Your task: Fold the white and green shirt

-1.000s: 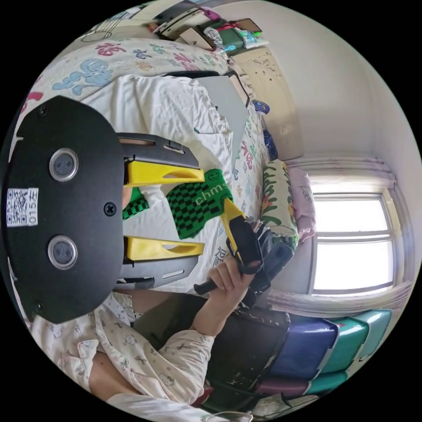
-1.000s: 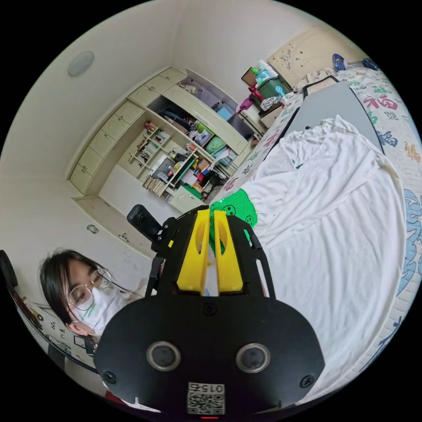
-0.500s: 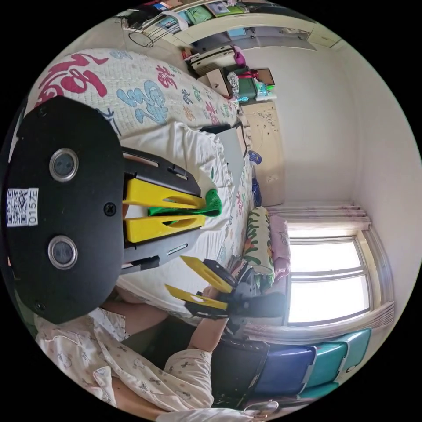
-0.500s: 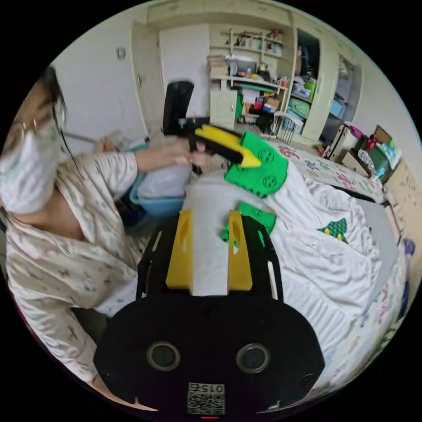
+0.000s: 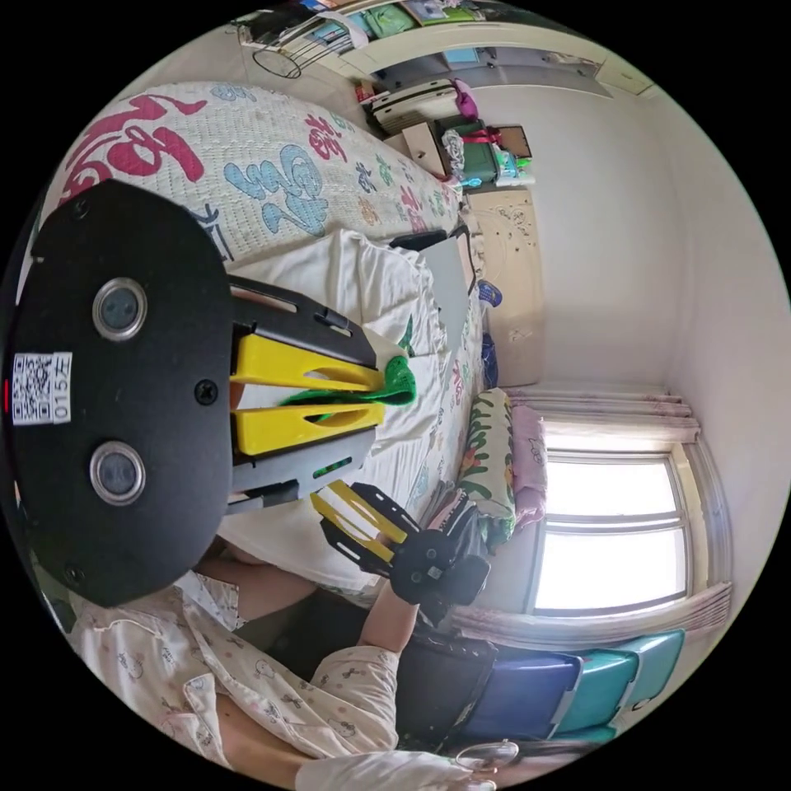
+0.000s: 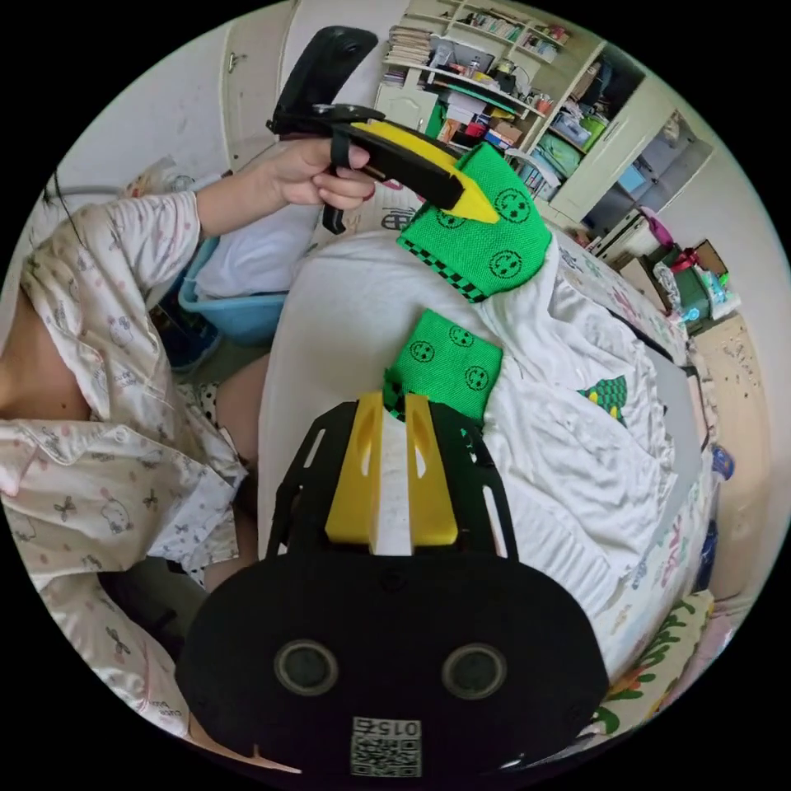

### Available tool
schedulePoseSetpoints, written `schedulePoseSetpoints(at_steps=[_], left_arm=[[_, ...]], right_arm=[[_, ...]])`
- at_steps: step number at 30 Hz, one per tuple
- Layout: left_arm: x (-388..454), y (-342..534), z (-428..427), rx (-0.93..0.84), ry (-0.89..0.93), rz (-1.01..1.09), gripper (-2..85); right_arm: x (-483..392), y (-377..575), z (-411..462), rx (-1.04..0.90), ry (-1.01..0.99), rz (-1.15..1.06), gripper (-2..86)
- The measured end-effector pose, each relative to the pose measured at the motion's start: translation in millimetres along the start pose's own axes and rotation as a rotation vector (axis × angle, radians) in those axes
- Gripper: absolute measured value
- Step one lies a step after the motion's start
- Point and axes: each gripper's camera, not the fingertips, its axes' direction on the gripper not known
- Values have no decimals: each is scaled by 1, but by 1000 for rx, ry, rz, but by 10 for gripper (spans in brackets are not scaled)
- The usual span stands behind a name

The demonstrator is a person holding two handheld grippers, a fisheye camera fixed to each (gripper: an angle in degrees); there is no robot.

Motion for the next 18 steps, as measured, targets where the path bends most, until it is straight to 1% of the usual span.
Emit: schedulePoseSetpoints(at_steps=[2,3,4,6,7,8,9,10,11,12,13,14,15,17,18], left_arm=[[-19,-19,9,-6,58,-70,1],[-26,-23,10,-4,71,-98,2],[-44,-34,12,1,91,-143,2],[-80,-54,4,16,44,-208,5],[-111,-71,-9,37,-63,-251,9],[-144,-87,-27,77,-226,-296,17],[-159,-94,-37,102,-322,-308,22],[-185,-105,-55,123,-549,-315,41],[-207,-108,-70,101,-758,-390,70],[-216,-106,-77,97,-826,-449,85],[-226,-100,-90,105,-872,-547,116],[-223,-94,-95,138,-857,-570,126],[-219,-92,-94,144,-856,-561,131],[-197,-96,-65,95,-890,-506,125],[-190,-101,-55,83,-880,-484,123]], right_arm=[[46,6,-19,113,-139,118,10],[60,11,-24,145,-176,159,7],[91,24,-38,207,-235,244,2],[144,61,-77,323,-207,395,-1],[184,101,-115,405,-92,535,-2],[225,154,-160,506,58,701,-1],[244,185,-182,551,147,797,-1],[277,248,-221,620,338,1014,3],[299,308,-249,637,498,1239,10],[306,335,-259,637,545,1347,15],[306,373,-271,682,575,1490,28],[294,388,-273,756,588,1474,44],[288,389,-272,775,604,1440,46],[281,367,-250,721,685,1326,50],[285,359,-243,692,689,1310,51]])
